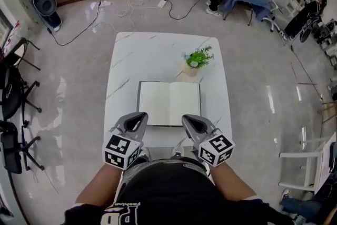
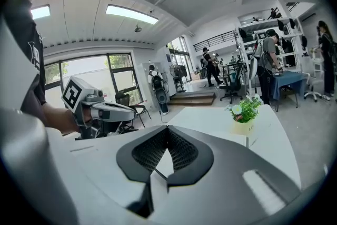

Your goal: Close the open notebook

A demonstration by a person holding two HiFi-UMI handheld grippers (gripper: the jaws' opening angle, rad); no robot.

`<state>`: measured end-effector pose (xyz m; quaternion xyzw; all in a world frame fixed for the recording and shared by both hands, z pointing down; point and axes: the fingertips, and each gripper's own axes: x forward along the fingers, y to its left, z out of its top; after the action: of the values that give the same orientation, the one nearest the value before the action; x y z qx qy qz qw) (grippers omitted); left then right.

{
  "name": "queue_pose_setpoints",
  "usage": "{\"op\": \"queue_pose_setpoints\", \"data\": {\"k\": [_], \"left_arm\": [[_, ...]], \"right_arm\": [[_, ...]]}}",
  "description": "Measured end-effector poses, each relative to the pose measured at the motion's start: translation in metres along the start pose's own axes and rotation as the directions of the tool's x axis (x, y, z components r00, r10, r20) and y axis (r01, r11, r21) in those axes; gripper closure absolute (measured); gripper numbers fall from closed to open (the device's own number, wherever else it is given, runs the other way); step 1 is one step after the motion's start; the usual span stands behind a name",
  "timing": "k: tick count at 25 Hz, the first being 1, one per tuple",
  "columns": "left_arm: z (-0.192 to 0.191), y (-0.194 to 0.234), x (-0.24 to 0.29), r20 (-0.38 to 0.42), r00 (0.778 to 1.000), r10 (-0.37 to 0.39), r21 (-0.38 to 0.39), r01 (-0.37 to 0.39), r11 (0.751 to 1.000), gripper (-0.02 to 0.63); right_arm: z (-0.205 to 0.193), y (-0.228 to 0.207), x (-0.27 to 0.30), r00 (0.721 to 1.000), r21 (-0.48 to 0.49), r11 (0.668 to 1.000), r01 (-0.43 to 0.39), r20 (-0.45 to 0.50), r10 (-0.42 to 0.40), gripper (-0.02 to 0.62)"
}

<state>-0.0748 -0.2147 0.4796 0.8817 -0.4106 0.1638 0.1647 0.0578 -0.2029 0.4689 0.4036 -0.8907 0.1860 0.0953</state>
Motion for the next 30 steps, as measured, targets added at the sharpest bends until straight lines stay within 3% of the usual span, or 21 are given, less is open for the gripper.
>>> {"op": "queue_pose_setpoints", "data": {"k": [24, 27, 30], "left_arm": [[0.0042, -0.0024, 0.003, 0.002, 1.0, 0.022, 0.017, -0.022, 1.0, 0.543], [0.0035, -0.0032, 0.0046, 0.001, 1.0, 0.017, 0.017, -0.017, 1.0, 0.459], [0.0049, -0.0048, 0.0025, 0.006, 1.0, 0.012, 0.021, -0.012, 1.0, 0.438]], "right_arm": [[0.0037, -0.0052, 0.0022, 1.0, 0.011, 1.0, -0.015, 0.019, 0.015, 0.595], [0.004, -0.006, 0.0011, 1.0, 0.014, 1.0, -0.013, 0.018, 0.013, 0.595], [0.0048, -0.0046, -0.001, 1.0, 0.013, 1.0, -0.01, 0.019, 0.01, 0.595]]}}
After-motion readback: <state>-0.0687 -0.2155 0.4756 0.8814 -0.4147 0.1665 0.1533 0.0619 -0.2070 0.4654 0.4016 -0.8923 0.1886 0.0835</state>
